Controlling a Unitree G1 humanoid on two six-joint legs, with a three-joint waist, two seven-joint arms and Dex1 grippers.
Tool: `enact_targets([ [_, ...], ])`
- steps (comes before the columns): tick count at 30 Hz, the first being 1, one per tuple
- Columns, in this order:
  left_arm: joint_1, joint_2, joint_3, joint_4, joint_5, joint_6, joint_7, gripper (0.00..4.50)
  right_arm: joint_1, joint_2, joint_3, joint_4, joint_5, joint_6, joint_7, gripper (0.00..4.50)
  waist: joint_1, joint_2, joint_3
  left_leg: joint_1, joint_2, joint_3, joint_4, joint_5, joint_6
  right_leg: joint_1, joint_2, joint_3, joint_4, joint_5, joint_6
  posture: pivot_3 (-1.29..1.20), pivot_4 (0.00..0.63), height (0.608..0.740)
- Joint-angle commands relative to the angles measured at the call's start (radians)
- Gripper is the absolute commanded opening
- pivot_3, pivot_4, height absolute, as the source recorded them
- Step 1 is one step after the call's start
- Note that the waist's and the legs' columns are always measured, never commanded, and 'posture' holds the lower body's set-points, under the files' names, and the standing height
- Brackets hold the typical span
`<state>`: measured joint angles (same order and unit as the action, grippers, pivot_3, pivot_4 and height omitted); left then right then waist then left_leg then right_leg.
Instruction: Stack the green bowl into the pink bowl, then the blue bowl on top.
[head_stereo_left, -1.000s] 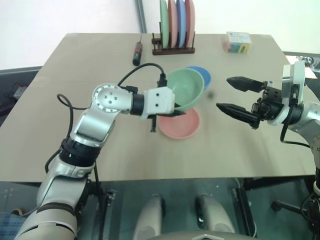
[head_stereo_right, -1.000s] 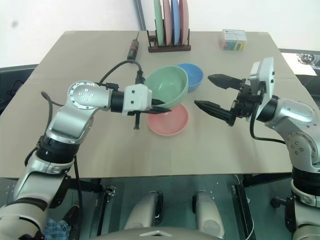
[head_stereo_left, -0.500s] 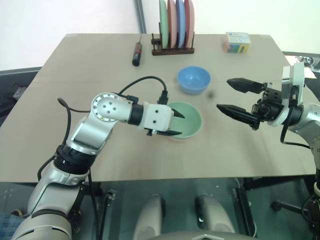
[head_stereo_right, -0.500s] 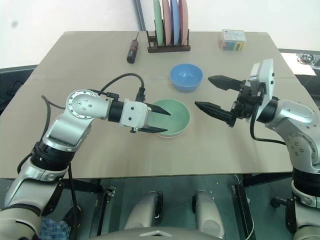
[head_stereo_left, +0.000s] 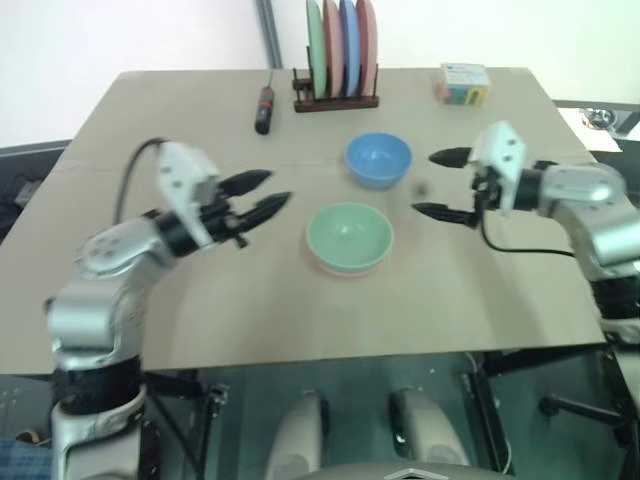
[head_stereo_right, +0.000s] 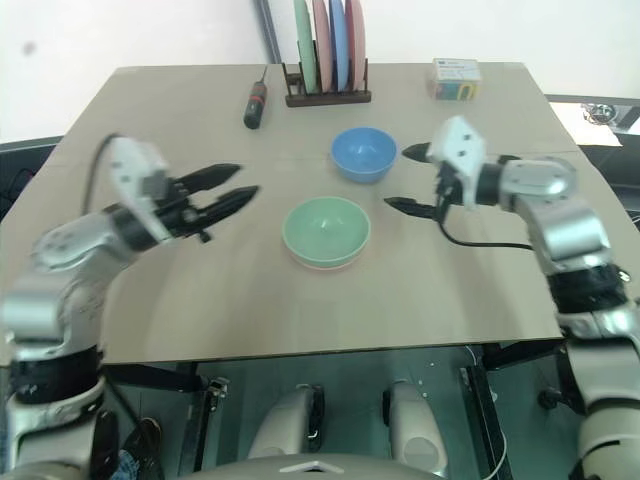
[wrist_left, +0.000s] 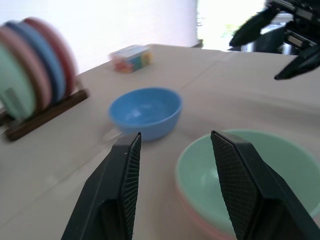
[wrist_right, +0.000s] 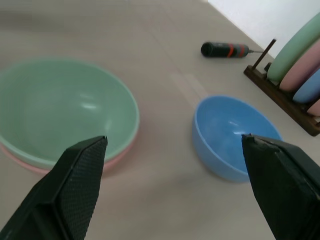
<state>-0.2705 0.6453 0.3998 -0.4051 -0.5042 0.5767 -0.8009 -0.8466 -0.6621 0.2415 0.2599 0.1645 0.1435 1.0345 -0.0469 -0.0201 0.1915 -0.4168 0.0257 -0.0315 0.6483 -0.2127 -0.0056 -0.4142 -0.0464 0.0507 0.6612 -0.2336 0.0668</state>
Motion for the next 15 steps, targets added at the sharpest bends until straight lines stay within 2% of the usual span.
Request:
enact_targets([
  [1, 0.110, 0.011, 0.139, -0.125, -0.052, -0.011, 0.031, 2.37, -0.137, 0.074, 0.069, 0.227, -0.134, -0.196, 0.001, 4.50, 0.004, 0.000, 0.000, 0.000, 0.000, 0.000, 0.000, 0.000, 0.000, 0.000, 0.000, 0.000, 0.000, 0.000, 0.000, 0.00, 0.150, 0.740],
  [9, 0.374, -0.064, 0.295, -0.294, -0.126, -0.055, 0.101, 2.37, -0.412, 0.296, 0.130, 0.809, -0.334, -0.423, -0.180, 4.50, 0.005, -0.001, 0.000, 0.001, -0.001, 0.000, -0.001, 0.000, 0.000, 0.001, -0.002, -0.001, 0.000, 0.000, -0.001, 0.00, 0.150, 0.740],
  [15, 0.478, -0.092, 0.320, -0.365, -0.162, -0.091, 0.136, 2.37, -0.492, 0.373, 0.147, 1.007, -0.444, -0.427, -0.292, 4.50, 0.005, -0.001, 0.000, 0.001, -0.001, -0.001, -0.001, 0.000, -0.001, 0.001, -0.002, -0.001, 0.000, 0.000, -0.002, 0.00, 0.150, 0.740],
])
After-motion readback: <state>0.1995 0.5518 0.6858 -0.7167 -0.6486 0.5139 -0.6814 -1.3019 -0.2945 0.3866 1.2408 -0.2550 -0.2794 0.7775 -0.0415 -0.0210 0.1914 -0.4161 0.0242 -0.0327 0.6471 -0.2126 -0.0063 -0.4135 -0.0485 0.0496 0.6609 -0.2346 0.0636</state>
